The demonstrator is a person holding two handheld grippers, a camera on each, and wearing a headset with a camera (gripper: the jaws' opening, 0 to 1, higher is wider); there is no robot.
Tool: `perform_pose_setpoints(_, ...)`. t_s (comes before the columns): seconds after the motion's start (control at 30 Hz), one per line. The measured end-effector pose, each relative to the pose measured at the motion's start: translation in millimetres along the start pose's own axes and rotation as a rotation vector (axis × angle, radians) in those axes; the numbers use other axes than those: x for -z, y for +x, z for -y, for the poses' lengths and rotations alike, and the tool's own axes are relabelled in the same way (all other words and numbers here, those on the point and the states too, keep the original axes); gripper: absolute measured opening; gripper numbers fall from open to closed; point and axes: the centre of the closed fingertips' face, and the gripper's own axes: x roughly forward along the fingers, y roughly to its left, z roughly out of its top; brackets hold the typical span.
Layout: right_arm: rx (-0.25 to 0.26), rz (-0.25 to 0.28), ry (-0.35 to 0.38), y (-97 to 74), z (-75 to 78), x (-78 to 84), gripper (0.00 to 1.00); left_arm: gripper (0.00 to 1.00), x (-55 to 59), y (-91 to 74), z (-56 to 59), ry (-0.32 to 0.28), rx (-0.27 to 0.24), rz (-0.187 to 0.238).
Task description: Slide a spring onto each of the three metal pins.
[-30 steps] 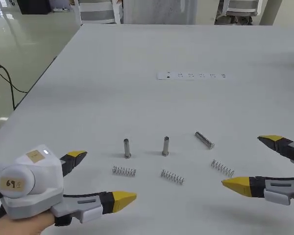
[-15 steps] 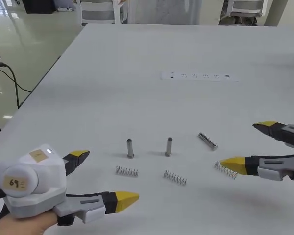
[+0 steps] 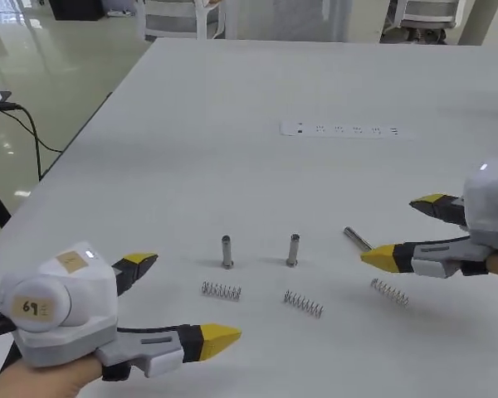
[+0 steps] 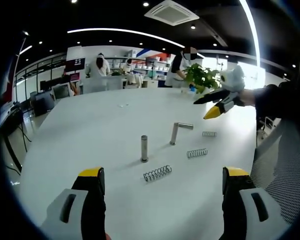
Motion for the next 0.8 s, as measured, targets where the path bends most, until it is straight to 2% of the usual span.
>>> perform_pose_setpoints(0.33,0.010,-0.057,-0.009,21.0,9.9,-3.3,0.66,0.97,1.5,-2.6,-1.3,-0.006,-0.010,-0.005)
perform_pose_setpoints(0.8,0.047,-0.154,0.008,43.6,16.3,4.0,0.44,0.97,2.9,-1.8,-3.5,-0.009,-0.015,-0.014)
